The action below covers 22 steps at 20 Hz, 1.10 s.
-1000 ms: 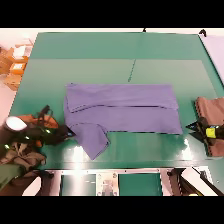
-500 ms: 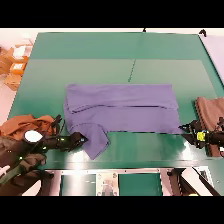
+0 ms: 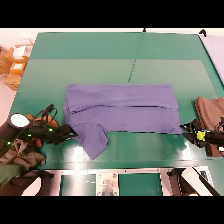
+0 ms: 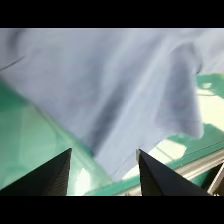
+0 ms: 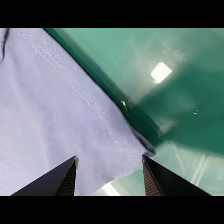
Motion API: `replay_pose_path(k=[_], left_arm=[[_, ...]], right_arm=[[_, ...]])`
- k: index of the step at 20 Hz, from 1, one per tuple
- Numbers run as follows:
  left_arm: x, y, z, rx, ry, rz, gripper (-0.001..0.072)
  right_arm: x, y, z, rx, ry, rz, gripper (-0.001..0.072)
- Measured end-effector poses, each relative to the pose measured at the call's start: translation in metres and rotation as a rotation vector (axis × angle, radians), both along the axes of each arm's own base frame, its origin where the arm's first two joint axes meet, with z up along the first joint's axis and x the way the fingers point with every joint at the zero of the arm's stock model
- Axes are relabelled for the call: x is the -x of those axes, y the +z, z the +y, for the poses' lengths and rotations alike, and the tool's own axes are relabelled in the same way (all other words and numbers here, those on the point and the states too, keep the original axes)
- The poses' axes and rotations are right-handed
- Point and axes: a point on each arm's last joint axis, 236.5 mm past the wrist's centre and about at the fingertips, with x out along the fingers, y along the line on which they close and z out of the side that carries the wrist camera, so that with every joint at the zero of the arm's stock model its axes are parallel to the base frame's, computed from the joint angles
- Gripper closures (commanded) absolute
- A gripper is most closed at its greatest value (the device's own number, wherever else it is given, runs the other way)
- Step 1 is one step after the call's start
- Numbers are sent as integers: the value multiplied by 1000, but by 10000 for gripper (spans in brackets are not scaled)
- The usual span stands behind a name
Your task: Fold the shirts.
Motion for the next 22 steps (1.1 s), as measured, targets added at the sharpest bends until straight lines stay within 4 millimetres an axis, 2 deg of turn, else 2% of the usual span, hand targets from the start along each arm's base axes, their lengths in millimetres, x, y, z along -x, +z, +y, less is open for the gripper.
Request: replay_pose_path(k=[2, 4, 8, 9, 11, 12, 13, 14, 16, 22], left_arm=[[15, -8, 0, 0, -5, 52, 212], [26, -17, -12, 33, 9, 81, 212], [23, -33, -37, 71, 64, 49, 212], [23, -36, -42, 80, 73, 54, 212], [22, -40, -55, 117, 92, 74, 214], [19, -42, -62, 139, 104, 72, 387], [15, -45, -66, 152, 109, 59, 667], [10, -48, -67, 154, 107, 37, 685], [-6, -41, -73, 183, 113, -20, 685], [-12, -35, -75, 194, 43, -61, 685]], right_arm=[[-1, 0, -3, 11, -7, -3, 236], [-2, -1, -4, 15, -10, -5, 236], [-3, -1, -6, 20, -15, -9, 236], [-3, -1, -7, 23, -17, -10, 212], [-3, -1, -7, 23, -18, -10, 207], [-3, -1, -7, 23, -18, -10, 202], [-3, -1, -7, 23, -18, -10, 202], [-3, -1, -7, 24, -19, -11, 202], [-2, 0, -6, 23, -10, -5, 202], [18, -2, -3, 16, 43, 89, 202]])
